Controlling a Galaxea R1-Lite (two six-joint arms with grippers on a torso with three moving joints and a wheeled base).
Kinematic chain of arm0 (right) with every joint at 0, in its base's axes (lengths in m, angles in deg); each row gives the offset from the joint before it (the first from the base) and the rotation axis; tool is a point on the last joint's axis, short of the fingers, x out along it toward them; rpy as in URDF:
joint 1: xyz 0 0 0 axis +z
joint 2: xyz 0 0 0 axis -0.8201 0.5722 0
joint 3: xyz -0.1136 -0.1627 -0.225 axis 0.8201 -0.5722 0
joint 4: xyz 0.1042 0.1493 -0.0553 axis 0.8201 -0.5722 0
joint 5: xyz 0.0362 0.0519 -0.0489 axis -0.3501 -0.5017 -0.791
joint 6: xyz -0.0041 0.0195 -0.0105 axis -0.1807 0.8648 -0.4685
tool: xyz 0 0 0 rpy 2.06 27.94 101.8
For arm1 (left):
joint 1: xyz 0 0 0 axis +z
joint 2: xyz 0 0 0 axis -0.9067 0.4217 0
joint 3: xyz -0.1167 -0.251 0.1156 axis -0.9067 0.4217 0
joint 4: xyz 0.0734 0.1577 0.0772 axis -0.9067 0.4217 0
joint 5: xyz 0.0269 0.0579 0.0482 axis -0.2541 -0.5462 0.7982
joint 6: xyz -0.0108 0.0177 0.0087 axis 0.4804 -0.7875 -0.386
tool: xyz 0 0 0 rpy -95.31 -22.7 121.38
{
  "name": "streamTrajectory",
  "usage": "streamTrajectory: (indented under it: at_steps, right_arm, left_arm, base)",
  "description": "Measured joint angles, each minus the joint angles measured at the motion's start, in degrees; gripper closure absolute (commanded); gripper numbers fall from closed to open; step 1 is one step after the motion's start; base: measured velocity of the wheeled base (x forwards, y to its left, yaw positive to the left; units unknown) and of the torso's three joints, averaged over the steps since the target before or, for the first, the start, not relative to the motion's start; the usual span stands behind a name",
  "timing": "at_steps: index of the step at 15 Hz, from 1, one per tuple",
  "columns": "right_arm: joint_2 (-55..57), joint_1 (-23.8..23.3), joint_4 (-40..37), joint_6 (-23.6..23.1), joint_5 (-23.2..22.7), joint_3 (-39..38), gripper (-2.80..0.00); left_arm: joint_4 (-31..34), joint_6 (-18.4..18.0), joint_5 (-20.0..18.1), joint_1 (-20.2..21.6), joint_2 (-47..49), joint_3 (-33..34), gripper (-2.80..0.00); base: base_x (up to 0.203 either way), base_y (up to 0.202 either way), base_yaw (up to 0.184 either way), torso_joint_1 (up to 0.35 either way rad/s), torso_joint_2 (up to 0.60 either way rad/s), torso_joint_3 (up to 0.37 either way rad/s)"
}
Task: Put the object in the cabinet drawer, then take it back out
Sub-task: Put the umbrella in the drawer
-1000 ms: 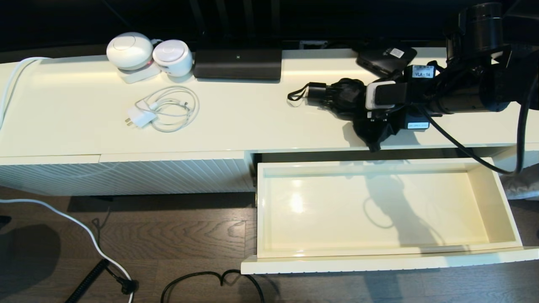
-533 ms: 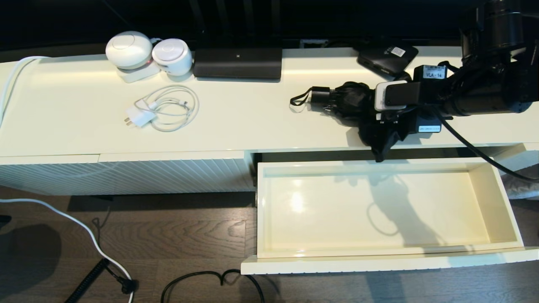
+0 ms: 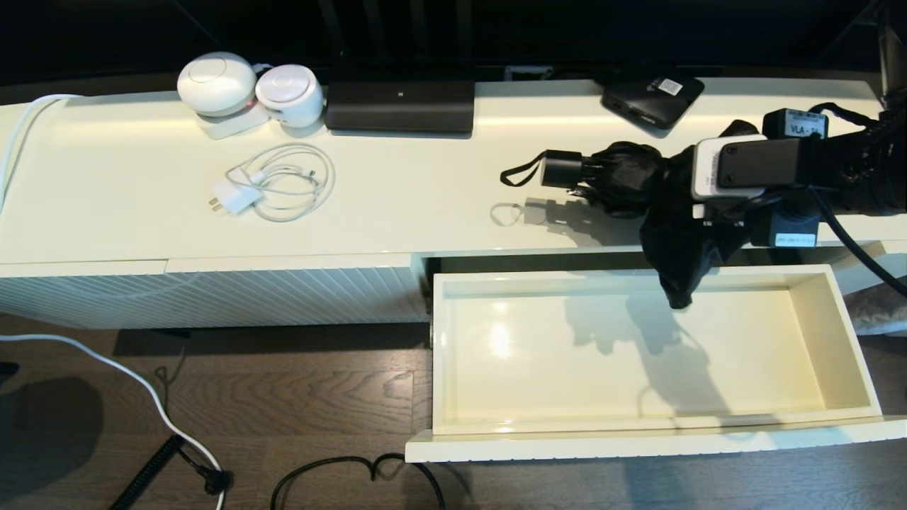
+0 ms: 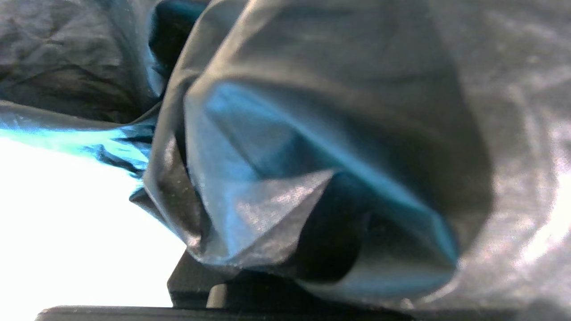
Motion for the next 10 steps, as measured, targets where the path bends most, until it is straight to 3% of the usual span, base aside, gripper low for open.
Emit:
streamTrajectory:
  at_steps: [10]
  right_arm:
    - [-11.43,0.8,1.0,5.31,0.09,-23.33,0.0]
  left_arm:
    - [-0.01,-0.01,0.0,-0.01,0.0,0.0,0.0]
  base:
    - [0.0,0.0,0.0,0.0,0.0,0.0]
